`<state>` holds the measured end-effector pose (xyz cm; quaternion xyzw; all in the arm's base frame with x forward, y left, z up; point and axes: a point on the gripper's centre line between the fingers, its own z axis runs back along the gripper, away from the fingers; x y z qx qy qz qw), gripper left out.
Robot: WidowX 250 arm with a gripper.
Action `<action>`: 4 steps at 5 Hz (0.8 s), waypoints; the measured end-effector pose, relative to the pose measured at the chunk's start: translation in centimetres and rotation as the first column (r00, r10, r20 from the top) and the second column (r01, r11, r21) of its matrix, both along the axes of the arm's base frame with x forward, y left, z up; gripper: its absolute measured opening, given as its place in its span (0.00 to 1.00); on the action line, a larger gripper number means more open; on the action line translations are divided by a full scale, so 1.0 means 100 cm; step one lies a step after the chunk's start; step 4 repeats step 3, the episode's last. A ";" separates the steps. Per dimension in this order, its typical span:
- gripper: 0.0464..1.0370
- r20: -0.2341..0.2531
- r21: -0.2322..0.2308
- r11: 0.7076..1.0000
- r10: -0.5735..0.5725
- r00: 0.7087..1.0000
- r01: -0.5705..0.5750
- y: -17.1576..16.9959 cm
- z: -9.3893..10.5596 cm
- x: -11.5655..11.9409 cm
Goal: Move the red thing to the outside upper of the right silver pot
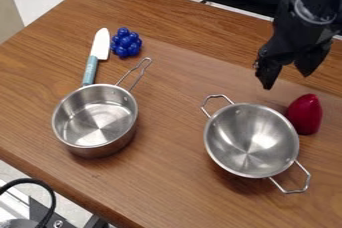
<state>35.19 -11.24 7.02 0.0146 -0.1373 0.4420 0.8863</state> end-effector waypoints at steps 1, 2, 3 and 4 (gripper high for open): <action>0.96 0.052 0.015 0.999 0.050 0.997 -0.051 0.022 0.005 0.013; 0.96 0.086 -0.008 0.994 0.106 0.991 -0.106 0.048 0.013 0.029; 0.96 0.077 -0.032 0.997 0.079 0.994 -0.077 0.066 0.019 0.048; 0.96 0.077 -0.032 0.997 0.079 0.994 -0.077 0.066 0.019 0.048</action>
